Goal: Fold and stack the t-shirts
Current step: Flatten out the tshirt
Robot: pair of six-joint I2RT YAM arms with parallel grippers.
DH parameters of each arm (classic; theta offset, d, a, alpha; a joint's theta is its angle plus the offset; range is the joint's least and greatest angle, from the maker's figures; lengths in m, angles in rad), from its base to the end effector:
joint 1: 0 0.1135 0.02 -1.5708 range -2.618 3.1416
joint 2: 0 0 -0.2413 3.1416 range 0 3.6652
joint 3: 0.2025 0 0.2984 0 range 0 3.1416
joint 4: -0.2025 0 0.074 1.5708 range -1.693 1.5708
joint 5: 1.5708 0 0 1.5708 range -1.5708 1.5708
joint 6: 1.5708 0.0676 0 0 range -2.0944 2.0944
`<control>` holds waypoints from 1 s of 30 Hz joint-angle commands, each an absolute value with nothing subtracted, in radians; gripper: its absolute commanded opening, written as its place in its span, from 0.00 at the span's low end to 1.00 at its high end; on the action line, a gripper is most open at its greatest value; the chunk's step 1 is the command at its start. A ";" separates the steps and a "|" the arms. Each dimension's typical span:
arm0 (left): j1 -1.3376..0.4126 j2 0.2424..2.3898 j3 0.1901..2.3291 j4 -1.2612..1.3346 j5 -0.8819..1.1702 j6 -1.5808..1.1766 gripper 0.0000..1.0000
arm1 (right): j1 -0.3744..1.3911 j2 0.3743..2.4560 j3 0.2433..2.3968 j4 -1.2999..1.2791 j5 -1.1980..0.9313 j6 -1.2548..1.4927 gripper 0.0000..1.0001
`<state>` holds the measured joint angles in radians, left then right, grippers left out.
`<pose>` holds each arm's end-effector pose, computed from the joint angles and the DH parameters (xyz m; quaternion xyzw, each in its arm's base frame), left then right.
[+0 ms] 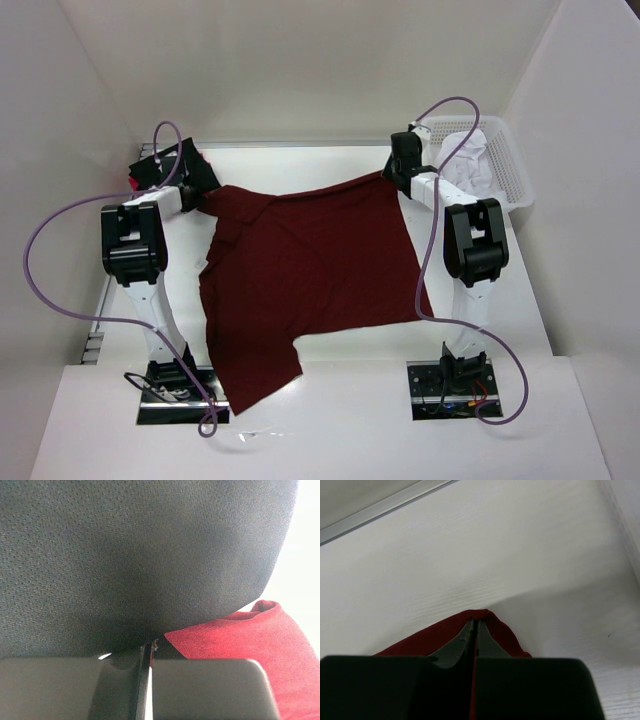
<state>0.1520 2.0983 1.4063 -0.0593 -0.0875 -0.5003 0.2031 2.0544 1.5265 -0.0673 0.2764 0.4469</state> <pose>0.5014 0.0828 0.0852 -0.3101 0.8625 -0.0295 0.3989 0.5229 0.0888 0.1538 0.1705 0.8606 0.0329 0.4788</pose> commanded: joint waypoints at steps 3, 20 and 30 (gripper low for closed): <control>0.152 2.067 1.367 -0.136 -0.071 -0.485 0.00 | 0.189 2.030 1.557 -0.026 0.307 0.431 0.00; 0.143 1.449 1.512 -0.379 -0.048 -0.399 0.00 | 0.169 1.611 1.468 -0.067 0.270 0.420 0.00; 0.143 1.059 1.537 -0.523 0.012 -0.367 0.00 | 0.169 1.093 1.243 -0.149 0.197 0.452 0.00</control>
<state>0.1406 1.1557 1.5158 -0.4393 -0.0120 -0.4133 0.1806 1.2621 1.3190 -0.1036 0.2211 0.4370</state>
